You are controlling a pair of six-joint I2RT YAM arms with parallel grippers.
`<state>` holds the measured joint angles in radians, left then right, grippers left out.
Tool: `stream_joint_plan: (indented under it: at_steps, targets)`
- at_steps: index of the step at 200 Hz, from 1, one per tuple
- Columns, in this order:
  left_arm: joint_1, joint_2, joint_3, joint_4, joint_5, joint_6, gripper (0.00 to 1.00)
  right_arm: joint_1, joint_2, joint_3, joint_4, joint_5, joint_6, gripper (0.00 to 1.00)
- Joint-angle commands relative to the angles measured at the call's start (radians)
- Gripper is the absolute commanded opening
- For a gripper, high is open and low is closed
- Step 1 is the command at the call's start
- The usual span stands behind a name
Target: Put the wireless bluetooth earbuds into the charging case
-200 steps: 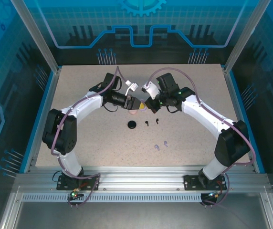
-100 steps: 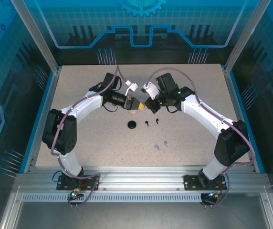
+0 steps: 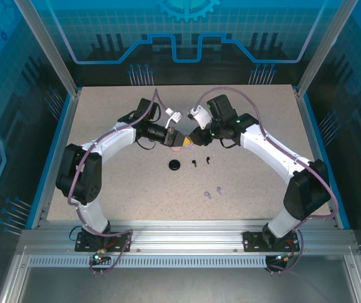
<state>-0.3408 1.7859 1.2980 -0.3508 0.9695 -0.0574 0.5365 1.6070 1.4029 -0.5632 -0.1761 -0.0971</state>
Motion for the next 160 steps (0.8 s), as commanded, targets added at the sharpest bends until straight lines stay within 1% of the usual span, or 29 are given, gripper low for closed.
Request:
stream_joint_plan:
  at_steps: [1,31,45,70,101,130,150,160]
  targets:
    - [0.016,-0.053,-0.046,0.079,-0.065,-0.043,0.00,-0.021,-0.058,0.030,-0.007,-0.007,0.028,0.44]
    - [0.043,-0.108,-0.148,0.248,-0.136,-0.134,0.00,-0.053,-0.125,-0.021,-0.001,-0.008,0.085,0.57]
    - [0.049,-0.140,-0.194,0.319,-0.177,-0.167,0.00,-0.066,-0.157,-0.056,0.010,-0.014,0.118,0.60]
    - [0.049,-0.200,-0.267,0.430,-0.244,-0.205,0.00,-0.085,-0.202,-0.115,0.020,-0.011,0.210,0.64]
    - [0.045,-0.296,-0.384,0.614,-0.333,-0.255,0.00,-0.087,-0.241,-0.187,0.007,0.016,0.359,0.65]
    - [0.012,-0.403,-0.515,0.793,-0.472,-0.232,0.00,-0.066,-0.270,-0.260,-0.032,0.035,0.466,0.65]
    - [-0.047,-0.478,-0.593,0.874,-0.615,-0.140,0.00,-0.025,-0.275,-0.308,-0.071,0.066,0.534,0.65]
    - [-0.074,-0.507,-0.623,0.903,-0.678,-0.096,0.00,0.011,-0.272,-0.331,-0.097,0.109,0.559,0.65]
